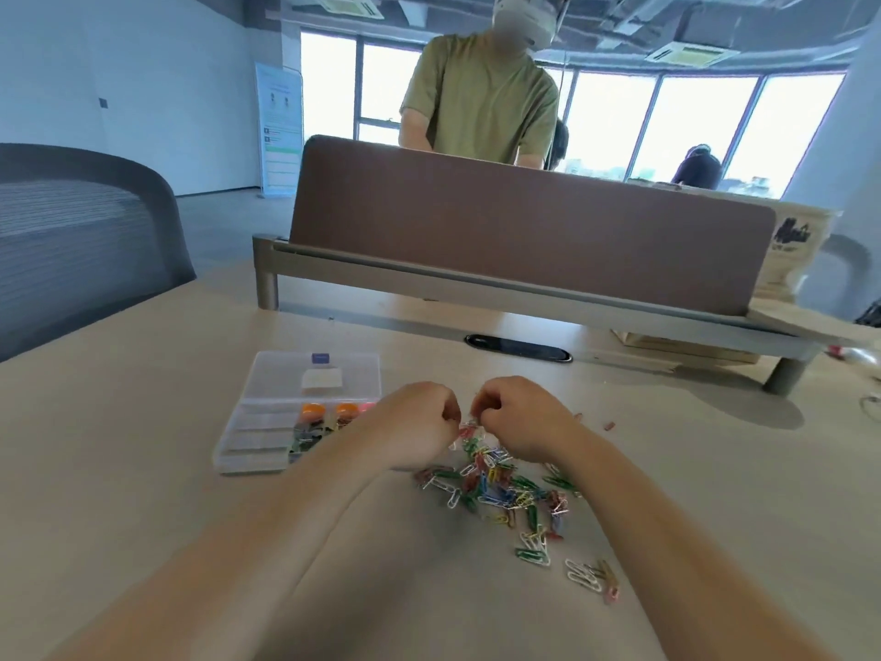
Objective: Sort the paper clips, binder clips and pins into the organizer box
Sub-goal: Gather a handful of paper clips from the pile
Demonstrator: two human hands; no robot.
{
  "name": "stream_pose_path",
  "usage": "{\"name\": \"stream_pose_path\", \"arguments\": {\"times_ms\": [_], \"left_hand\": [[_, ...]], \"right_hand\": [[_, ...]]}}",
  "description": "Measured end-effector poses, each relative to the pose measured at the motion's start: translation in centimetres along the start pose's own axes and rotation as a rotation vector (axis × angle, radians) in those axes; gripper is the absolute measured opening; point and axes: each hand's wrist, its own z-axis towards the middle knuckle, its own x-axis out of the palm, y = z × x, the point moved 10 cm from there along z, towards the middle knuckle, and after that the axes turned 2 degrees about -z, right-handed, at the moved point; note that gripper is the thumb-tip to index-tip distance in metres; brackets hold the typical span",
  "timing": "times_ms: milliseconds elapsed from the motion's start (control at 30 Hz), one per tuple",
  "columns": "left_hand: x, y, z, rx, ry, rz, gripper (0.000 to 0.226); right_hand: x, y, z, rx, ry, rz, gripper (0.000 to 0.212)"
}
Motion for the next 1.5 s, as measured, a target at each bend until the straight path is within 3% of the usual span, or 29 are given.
{"name": "stream_pose_path", "arguments": {"times_ms": [133, 300, 433, 533, 667, 1000, 1300, 1433, 1500], "left_hand": [[2.6, -0.1, 2.8, -0.06, 0.034, 0.044, 0.042], [4.5, -0.1, 6.7, -0.089, 0.05, 0.116, 0.048], [5.8, -0.5, 9.7, -0.066, 0.068, 0.123, 0.039], [6.9, -0.2, 11.2, -0.069, 0.104, 0.141, 0.048], [8.5, -0.6, 11.0, -0.033, 0.176, 0.156, 0.057], [9.6, -3.8, 5.5, 0.051, 0.237, 0.126, 0.06], [10.7, -5.7, 4.7, 0.066, 0.223, 0.092, 0.053], [10.4, -5.8, 6.4, 0.066, 0.187, 0.069, 0.05], [10.7, -5.7, 7.2, 0.048, 0.2, 0.073, 0.052]], "right_hand": [[0.0, -4.3, 0.4, 0.076, 0.006, -0.015, 0.034], [0.9, -7.1, 3.2, 0.114, 0.041, -0.01, 0.045], [2.3, -8.5, 5.5, 0.123, 0.077, 0.004, 0.044], [3.0, -8.6, 6.0, 0.06, 0.115, 0.005, 0.035], [3.0, -8.9, 5.1, -0.015, 0.167, -0.012, 0.045], [1.1, -9.5, -0.9, -0.007, 0.197, 0.004, 0.053], [-1.8, -12.7, -2.9, 0.076, -0.002, 0.184, 0.041], [-3.0, -15.8, -1.9, 0.178, -0.078, 0.107, 0.042], [-2.5, -16.9, -1.0, 0.197, -0.036, 0.045, 0.045]]}}
